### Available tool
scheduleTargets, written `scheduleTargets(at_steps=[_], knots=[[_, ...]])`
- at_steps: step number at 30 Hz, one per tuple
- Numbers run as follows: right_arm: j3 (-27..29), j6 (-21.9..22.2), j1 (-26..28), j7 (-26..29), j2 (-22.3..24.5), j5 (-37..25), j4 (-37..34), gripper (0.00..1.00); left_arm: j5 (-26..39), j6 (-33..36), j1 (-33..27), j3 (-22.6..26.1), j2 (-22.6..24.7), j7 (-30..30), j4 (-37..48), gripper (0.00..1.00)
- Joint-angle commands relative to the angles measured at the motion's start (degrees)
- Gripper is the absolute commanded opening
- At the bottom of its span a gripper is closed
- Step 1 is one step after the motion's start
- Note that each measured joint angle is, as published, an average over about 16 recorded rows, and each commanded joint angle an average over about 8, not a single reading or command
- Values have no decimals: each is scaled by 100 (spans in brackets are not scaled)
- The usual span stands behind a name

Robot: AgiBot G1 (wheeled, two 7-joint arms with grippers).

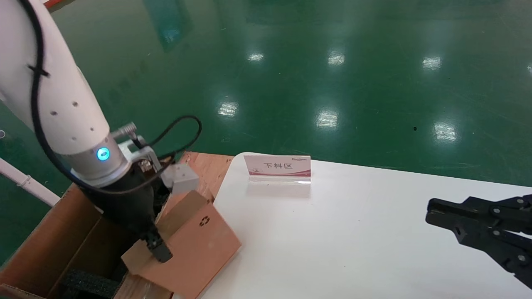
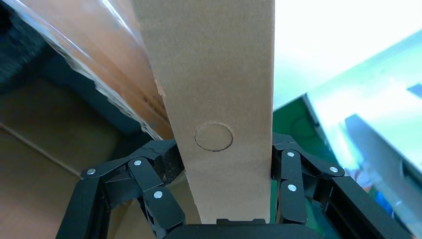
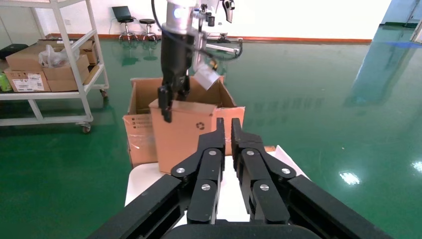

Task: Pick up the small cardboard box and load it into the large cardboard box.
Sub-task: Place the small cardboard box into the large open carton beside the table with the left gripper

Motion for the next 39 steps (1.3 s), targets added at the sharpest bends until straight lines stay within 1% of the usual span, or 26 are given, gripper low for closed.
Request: scheduleTargets(at_steps=[1,5,8,12,15,18,23,27,31,35,39], knots=[[-1,0,1,-1,0,0,-1,0,-42,-19,-106,-57,-43,0,-11,0],[-2,0,1,-1,1,1,-1,0,-57,-34,-551,-249,-199,72,40,0],[-4,0,1,-2,1,2,-1,0,-31,32,-991,-408,-312,154,157,0],[-5,1,2,-3,2,3,-1,0,52,276,-1611,-579,-391,324,425,0],[-6,1,2,-3,2,4,-1,0,183,506,-2004,-598,-368,502,656,0],[-7,2,2,-4,2,5,-1,36,334,674,-2305,-475,-309,743,874,0],[-9,3,3,-5,3,6,-1,99,560,779,-2641,-41,-182,1220,1267,0],[-10,3,3,-5,4,7,-1,100,673,943,-2907,458,-51,1567,1599,0],[-12,4,3,-6,4,8,-1,100,636,1101,-3138,1153,76,1826,1837,0],[-13,5,4,-7,5,9,-1,100,458,1111,-3206,1879,176,2012,2024,0],[-15,5,4,-7,6,10,-1,100,192,1086,-3191,2465,226,2153,2191,0]])
